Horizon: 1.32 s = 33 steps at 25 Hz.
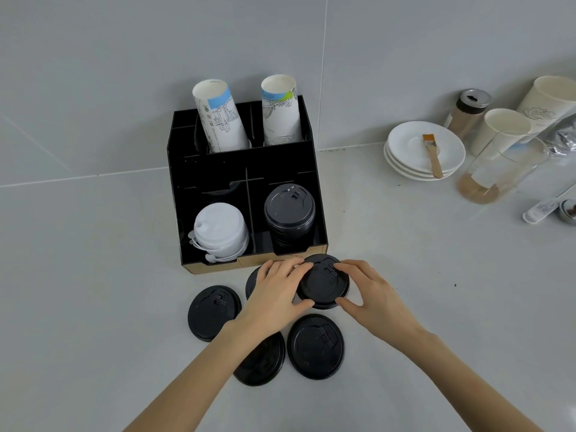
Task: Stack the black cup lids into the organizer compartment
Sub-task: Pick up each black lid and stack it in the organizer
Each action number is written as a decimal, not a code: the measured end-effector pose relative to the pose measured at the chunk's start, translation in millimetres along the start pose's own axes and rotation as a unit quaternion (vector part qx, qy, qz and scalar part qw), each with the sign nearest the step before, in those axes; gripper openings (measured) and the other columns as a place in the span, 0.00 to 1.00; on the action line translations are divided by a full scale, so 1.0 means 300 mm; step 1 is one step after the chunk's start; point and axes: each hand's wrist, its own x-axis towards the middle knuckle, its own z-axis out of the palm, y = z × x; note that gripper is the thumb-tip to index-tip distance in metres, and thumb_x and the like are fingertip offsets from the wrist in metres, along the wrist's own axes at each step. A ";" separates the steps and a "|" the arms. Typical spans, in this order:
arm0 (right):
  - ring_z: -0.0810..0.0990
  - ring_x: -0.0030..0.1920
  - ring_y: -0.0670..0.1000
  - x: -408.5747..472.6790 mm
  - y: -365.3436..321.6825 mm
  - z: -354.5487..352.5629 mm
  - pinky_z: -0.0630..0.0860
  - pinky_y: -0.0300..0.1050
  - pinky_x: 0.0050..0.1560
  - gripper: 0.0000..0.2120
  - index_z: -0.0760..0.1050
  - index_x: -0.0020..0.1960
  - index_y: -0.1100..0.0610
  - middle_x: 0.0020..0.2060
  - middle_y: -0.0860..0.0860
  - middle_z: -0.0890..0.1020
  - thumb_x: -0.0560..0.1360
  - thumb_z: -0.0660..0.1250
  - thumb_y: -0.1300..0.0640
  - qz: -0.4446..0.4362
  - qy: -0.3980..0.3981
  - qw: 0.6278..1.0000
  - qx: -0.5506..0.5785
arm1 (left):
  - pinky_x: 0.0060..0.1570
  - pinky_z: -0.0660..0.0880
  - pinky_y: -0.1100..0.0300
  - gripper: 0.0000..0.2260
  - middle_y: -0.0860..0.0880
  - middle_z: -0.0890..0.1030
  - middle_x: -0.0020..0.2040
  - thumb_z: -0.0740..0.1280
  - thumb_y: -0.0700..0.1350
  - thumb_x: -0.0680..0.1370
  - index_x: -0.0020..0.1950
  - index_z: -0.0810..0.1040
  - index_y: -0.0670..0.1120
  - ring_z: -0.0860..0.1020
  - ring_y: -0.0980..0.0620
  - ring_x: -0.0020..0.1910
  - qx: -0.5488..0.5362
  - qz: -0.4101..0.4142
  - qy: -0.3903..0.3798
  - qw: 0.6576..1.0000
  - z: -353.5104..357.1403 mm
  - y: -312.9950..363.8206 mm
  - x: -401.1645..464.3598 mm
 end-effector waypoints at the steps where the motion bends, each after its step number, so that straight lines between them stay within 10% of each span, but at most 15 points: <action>1: 0.71 0.62 0.53 -0.003 -0.007 -0.007 0.69 0.45 0.62 0.23 0.64 0.65 0.53 0.64 0.49 0.70 0.72 0.65 0.58 -0.007 0.005 1.000 0.003 | 0.72 0.47 0.55 0.26 0.50 0.63 0.70 0.64 0.51 0.75 0.70 0.57 0.50 0.61 0.50 0.69 -0.005 0.004 0.010 1.000 -0.011 0.001 -0.008; 33: 0.71 0.62 0.55 0.389 -0.172 -0.157 0.62 0.32 0.58 0.20 0.67 0.64 0.58 0.66 0.54 0.69 0.73 0.65 0.61 -0.082 0.006 0.996 -0.037 | 0.67 0.61 0.51 0.24 0.46 0.67 0.69 0.67 0.48 0.73 0.67 0.65 0.47 0.65 0.46 0.67 -0.075 -0.051 0.126 0.988 -0.260 -0.162 0.180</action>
